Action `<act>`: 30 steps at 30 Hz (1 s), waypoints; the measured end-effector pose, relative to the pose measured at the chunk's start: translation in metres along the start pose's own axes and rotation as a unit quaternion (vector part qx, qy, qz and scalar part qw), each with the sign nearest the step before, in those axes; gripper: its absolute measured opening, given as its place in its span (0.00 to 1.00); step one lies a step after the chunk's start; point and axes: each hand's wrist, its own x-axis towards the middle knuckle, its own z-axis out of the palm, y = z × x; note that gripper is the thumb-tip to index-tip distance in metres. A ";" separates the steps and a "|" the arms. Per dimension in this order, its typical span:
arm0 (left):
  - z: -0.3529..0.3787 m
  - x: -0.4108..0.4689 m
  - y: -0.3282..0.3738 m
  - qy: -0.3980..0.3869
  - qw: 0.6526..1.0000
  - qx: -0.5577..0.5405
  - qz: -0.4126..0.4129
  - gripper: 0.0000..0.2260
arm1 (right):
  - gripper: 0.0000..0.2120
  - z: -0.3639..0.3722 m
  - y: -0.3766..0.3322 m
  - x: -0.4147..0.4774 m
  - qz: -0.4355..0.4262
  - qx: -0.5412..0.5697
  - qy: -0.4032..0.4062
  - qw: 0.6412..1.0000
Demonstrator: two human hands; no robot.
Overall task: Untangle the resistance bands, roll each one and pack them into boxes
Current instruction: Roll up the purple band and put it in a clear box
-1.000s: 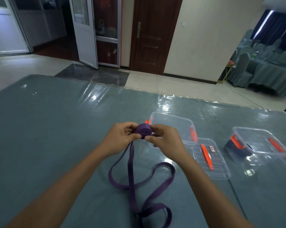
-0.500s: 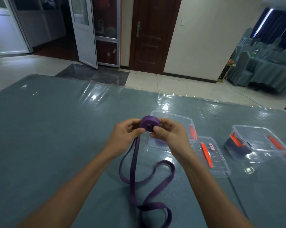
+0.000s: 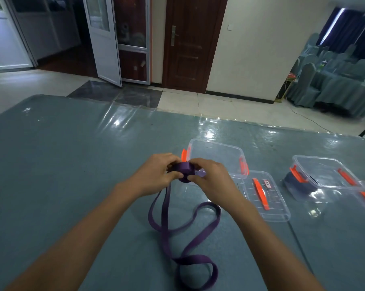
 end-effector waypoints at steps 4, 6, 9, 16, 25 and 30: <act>0.003 0.000 0.008 0.022 0.999 -0.028 0.004 0.08 | 0.13 -0.008 -0.005 -0.003 0.025 0.121 0.023 0.992; 0.007 -0.001 0.013 0.079 0.986 -0.141 -0.043 0.10 | 0.15 -0.010 -0.004 -0.007 0.053 0.239 0.045 0.969; 0.017 -0.003 0.016 0.132 0.951 -0.264 -0.092 0.11 | 0.15 -0.005 -0.005 -0.015 0.111 0.472 0.057 0.873; 0.023 -0.013 0.009 0.062 0.950 -0.286 -0.107 0.11 | 0.16 0.018 0.002 -0.033 0.165 0.577 0.037 0.799; 0.015 0.000 0.021 -0.018 0.998 -0.018 0.061 0.10 | 0.14 -0.013 0.008 -0.029 -0.051 0.044 0.056 0.996; 0.032 -0.001 0.026 0.087 0.973 -0.211 -0.035 0.12 | 0.15 -0.017 0.007 -0.030 0.049 0.286 0.101 0.951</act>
